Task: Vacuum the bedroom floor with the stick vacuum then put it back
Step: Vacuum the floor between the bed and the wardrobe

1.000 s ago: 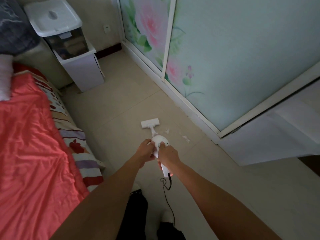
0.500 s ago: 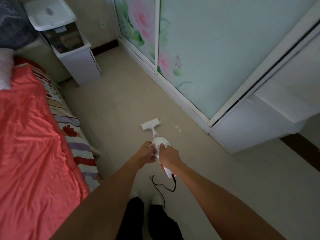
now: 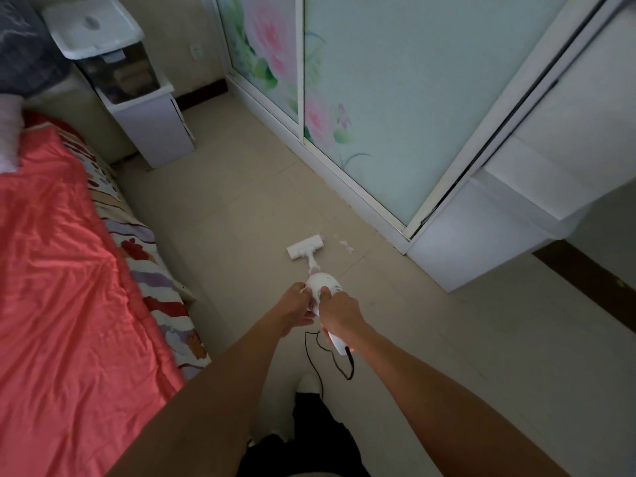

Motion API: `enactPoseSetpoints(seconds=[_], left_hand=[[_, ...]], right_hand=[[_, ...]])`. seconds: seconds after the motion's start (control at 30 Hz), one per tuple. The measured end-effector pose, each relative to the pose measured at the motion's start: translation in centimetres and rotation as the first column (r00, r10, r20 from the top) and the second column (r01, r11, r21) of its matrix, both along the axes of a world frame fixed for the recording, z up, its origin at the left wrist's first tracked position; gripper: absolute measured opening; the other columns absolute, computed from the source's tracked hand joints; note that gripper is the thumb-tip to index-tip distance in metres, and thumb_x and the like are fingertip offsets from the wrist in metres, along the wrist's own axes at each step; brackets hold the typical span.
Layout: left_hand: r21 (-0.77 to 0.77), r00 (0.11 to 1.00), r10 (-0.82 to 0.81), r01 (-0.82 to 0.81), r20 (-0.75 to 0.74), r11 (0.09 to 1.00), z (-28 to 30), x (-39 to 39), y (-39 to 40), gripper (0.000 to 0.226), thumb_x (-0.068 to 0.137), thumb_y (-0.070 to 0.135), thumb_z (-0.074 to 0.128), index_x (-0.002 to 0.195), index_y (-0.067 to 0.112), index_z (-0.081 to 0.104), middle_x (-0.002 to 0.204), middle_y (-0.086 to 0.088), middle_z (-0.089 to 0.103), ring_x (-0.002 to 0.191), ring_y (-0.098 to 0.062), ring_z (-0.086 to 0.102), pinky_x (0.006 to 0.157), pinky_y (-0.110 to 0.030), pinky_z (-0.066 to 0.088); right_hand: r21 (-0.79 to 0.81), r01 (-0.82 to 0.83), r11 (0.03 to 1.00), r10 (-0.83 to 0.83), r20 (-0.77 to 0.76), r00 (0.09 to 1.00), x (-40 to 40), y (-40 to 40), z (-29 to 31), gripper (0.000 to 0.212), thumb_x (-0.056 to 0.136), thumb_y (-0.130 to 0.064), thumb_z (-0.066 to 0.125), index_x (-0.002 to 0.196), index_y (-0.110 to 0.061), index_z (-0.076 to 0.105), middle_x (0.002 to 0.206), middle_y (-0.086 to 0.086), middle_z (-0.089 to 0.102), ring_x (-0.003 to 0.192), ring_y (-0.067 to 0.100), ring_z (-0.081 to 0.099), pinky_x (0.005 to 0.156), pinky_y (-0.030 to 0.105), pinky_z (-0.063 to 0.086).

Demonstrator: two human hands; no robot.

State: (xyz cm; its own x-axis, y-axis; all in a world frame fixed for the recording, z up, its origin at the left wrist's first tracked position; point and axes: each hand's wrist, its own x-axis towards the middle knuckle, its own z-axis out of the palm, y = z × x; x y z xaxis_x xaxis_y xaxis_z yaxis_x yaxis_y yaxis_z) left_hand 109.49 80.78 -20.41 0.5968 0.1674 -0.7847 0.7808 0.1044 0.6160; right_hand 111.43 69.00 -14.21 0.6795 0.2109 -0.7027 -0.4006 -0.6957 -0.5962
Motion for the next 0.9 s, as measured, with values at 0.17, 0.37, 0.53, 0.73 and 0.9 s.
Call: enactPoseSetpoints(seconds=[0.17,0.37,0.53,0.73,0.9], left_hand=[[0.013,1.0,-0.001,0.001,0.02,1.0,0.1,-2.6,-0.3,0.037,0.105,0.025,0.035,0.138,0.012,0.046,0.118,-0.019,0.062,0.107,-0.038,0.066,0.096,-0.048,0.055],[0.03,0.999,-0.001,0.0,0.043,1.0,0.0,-6.4,-0.4,0.036,0.103,0.023,0.038,0.135,0.012,0.048,0.111,-0.016,0.062,0.089,-0.029,0.062,0.092,-0.045,0.054],[0.02,0.999,-0.003,0.002,0.052,1.0,-0.3,-8.9,-0.1,0.038,0.101,0.023,0.042,0.136,0.012,0.049,0.117,-0.017,0.064,0.103,-0.037,0.068,0.094,-0.049,0.056],[0.022,0.998,0.028,-0.029,0.06,0.999,-1.3,-10.7,1.0,0.038,0.102,0.023,0.041,0.138,0.011,0.048,0.123,-0.021,0.062,0.094,-0.032,0.064,0.085,-0.043,0.057],[0.023,0.994,0.098,-0.099,0.055,0.995,-1.5,-8.8,4.0,0.037,0.104,0.024,0.039,0.138,0.014,0.046,0.111,-0.015,0.06,0.09,-0.031,0.06,0.072,-0.033,0.055]], right_hand=[[0.007,0.029,1.0,-0.029,0.008,1.0,-2.9,-0.1,0.2,0.048,0.102,-0.033,0.033,0.12,0.006,0.056,0.113,0.028,0.065,0.051,0.013,0.048,0.042,0.022,0.038],[-0.008,0.071,0.997,-0.071,-0.011,0.997,-7.1,-0.2,0.2,0.049,0.102,-0.035,0.033,0.118,0.005,0.057,0.112,0.026,0.066,0.053,0.016,0.05,0.045,0.024,0.04],[-0.015,0.072,0.997,-0.072,-0.035,0.997,-9.5,-0.4,-0.8,0.049,0.101,-0.036,0.032,0.118,0.002,0.058,0.115,0.024,0.066,0.087,0.034,0.065,0.064,0.032,0.05],[-0.024,0.05,0.998,-0.051,-0.066,0.996,-10.5,0.9,-1.3,0.048,0.101,-0.036,0.034,0.122,0.002,0.056,0.12,0.024,0.064,0.105,0.038,0.065,0.078,0.039,0.052],[0.007,0.013,1.0,-0.013,-0.079,0.997,-7.7,4.0,-1.6,0.049,0.101,-0.037,0.035,0.124,0.003,0.054,0.122,0.025,0.062,0.112,0.042,0.061,0.062,0.029,0.047]])
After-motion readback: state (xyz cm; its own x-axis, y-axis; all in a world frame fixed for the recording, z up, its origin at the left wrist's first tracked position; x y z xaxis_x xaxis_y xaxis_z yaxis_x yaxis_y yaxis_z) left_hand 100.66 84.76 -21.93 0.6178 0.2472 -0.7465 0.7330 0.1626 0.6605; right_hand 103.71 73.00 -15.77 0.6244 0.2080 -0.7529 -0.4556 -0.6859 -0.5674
